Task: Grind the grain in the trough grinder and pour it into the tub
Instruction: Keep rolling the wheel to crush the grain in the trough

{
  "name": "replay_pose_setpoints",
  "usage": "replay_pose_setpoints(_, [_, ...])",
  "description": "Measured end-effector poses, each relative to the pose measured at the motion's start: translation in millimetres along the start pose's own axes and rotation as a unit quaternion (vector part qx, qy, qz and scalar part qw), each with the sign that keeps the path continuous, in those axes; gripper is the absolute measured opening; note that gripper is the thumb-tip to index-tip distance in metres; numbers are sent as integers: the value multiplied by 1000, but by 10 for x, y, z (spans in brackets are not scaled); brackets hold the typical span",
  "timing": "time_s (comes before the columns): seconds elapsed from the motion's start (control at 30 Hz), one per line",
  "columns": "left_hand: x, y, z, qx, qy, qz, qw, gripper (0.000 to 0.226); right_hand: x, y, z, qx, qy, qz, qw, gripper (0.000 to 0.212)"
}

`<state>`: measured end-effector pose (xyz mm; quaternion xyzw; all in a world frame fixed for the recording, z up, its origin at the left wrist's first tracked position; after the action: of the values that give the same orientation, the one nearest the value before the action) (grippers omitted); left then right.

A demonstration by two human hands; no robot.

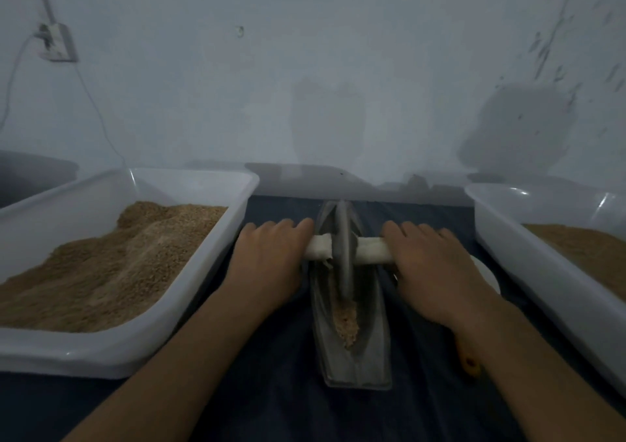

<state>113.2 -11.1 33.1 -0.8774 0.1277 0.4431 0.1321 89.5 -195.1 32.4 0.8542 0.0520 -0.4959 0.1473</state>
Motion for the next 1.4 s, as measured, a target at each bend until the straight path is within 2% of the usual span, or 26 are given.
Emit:
replay_pose_setpoints(0.1, [-76,-4,67,34,-11,40,999,23,-131,8,198,-23,-18,-36,999,36])
replay_pose_setpoints(0.2, [-105,54,83,46,5,25,999,24,-197,3,298,-14,-16,-58,998,38])
replay_pose_setpoints(0.37, [59,-49,-87,-21,18,-20,999,20,-65,-39,-7,13,17,-4,1000,32])
replay_pose_setpoints(0.47, [129,-72,-92,-40,26,-31,998,31,17,-9,-119,27,42,23,998,32])
replay_pose_setpoints(0.63, [45,-39,-19,18,12,-2,1000,28,-12,23,72,-28,1,-20,999,35])
replay_pose_setpoints(0.77, [-49,11,89,53,22,15,998,24,-152,9,254,-20,-4,-34,999,39])
replay_pose_setpoints(0.93, [59,-29,-61,-10,33,-25,999,19,-84,-46,44,15,-3,18,1000,31])
replay_pose_setpoints(1.03, [69,-33,-52,-35,45,-51,997,19,-8,-19,-34,30,-11,26,999,33])
replay_pose_setpoints(1.13, [2,0,-20,-7,52,-31,998,22,-23,5,44,-1,-13,5,1000,26])
replay_pose_setpoints(1.27, [-29,58,105,40,40,6,998,30,-115,26,243,-21,-17,-42,999,37])
replay_pose_setpoints(1.4, [14,21,3,16,33,-1,999,32,-62,-20,135,1,6,4,1000,35])
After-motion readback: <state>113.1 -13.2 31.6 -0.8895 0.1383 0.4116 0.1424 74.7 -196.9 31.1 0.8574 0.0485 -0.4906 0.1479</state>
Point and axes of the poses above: each hand's wrist, its own z-axis away from the middle knuckle, its own x-axis out of the palm, y = z × x, the point moved 8 cm from there along -z, towards the middle knuckle, and after that the axes turned 3 degrees about y, right-handed, at the moved point
